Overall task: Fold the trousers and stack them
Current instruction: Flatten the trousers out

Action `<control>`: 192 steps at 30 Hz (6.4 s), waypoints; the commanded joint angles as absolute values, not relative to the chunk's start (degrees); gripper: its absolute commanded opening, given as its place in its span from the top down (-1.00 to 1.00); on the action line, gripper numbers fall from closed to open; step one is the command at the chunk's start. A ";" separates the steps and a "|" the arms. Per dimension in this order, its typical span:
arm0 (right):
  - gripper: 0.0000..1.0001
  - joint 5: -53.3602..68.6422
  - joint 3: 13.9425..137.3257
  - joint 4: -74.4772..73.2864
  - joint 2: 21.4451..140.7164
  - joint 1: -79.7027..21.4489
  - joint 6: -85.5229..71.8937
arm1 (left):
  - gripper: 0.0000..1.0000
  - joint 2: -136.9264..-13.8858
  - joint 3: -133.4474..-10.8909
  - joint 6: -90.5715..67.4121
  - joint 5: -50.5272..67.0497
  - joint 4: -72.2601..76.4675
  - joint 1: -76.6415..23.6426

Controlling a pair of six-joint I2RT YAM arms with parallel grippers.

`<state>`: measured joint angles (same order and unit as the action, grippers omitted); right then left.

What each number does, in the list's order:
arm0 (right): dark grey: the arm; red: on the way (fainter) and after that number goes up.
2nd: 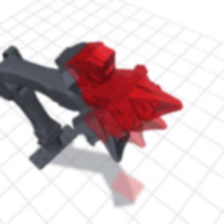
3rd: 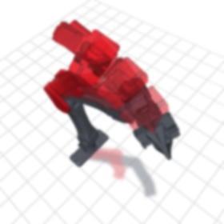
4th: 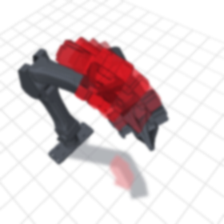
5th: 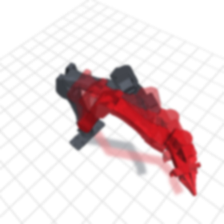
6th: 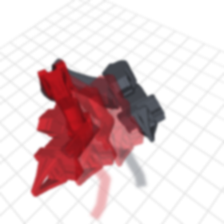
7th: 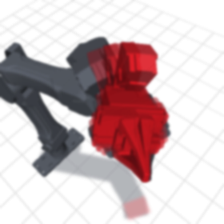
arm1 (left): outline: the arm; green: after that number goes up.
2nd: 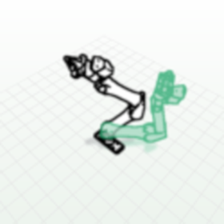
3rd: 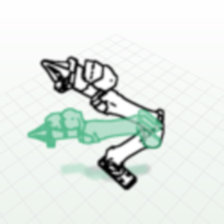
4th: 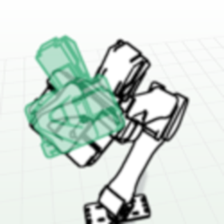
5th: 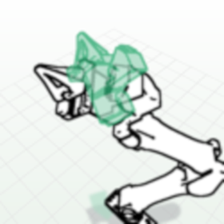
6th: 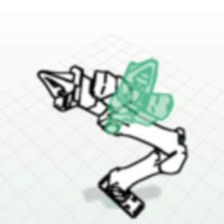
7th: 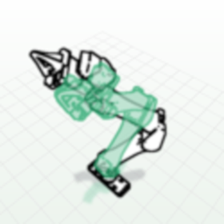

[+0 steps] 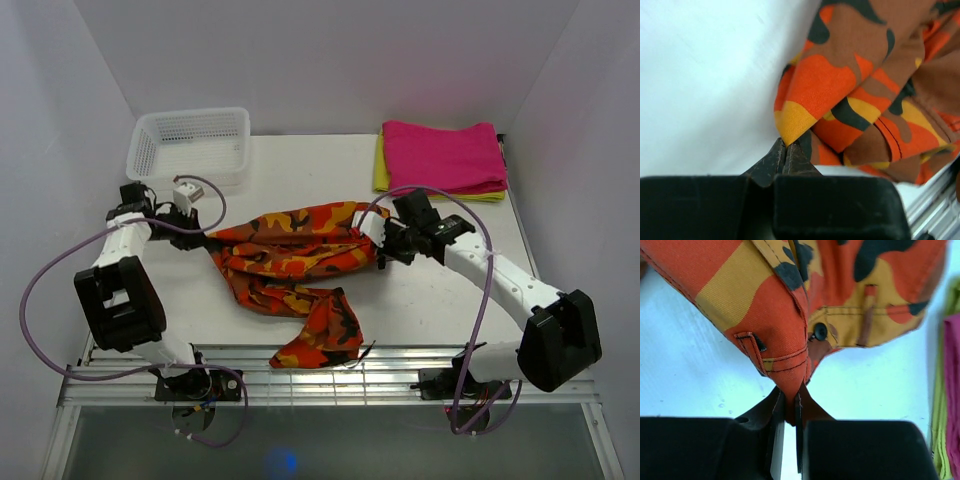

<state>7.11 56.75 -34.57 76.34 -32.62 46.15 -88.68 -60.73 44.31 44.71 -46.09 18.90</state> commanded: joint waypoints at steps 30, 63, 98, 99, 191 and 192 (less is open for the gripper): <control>0.85 10.37 70.22 -43.86 61.79 -4.93 43.77 | -0.93 -77.33 -55.54 60.04 40.69 -66.27 -7.29; 0.85 -1.65 84.46 -40.34 58.19 2.89 43.24 | 1.00 -72.18 -75.78 51.39 32.95 -48.35 26.94; 0.85 4.31 99.93 -36.30 96.32 5.89 28.57 | 1.00 -95.70 -80.41 14.06 39.11 -9.83 31.99; 0.85 4.13 100.98 -36.47 97.81 5.89 28.04 | 0.90 -98.24 -81.99 15.11 38.85 -14.89 31.82; -0.80 16.95 85.87 -47.46 103.00 29.18 51.93 | 1.00 -103.53 -63.01 20.04 27.86 -40.43 23.91; -0.80 17.75 85.43 -47.98 104.66 29.09 52.64 | 1.00 -103.71 -64.15 20.21 27.95 -41.39 23.91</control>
